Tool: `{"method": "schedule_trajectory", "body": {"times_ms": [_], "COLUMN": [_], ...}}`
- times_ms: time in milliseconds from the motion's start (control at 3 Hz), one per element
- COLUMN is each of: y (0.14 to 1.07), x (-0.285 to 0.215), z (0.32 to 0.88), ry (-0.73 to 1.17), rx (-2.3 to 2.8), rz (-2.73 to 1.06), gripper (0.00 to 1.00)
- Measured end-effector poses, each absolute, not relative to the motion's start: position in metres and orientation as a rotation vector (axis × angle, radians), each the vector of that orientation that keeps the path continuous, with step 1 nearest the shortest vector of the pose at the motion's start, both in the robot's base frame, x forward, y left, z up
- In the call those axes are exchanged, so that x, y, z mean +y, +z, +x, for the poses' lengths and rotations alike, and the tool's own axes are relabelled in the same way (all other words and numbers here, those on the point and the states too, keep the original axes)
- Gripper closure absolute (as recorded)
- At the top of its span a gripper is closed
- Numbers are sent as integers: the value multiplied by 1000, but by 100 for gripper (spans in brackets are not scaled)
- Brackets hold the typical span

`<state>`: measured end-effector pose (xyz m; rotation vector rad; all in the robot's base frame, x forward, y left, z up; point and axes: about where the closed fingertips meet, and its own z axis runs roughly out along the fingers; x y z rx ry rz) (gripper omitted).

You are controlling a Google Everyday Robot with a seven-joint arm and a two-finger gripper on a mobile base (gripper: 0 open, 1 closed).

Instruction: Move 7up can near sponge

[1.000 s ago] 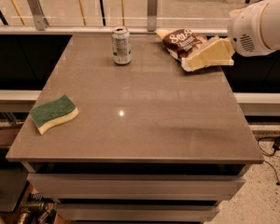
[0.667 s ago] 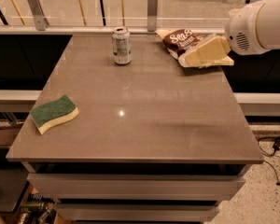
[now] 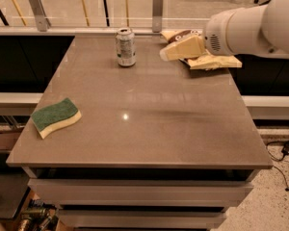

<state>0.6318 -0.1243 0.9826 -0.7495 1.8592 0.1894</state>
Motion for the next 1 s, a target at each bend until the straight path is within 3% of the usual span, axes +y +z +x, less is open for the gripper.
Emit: {"method": "schedule_trajectory", "body": {"times_ms": [1000], "y": [973], "x": [-66], "z": [692], "ry": [251], "rx": [1794], "rz": [-706], "gripper": [0]}}
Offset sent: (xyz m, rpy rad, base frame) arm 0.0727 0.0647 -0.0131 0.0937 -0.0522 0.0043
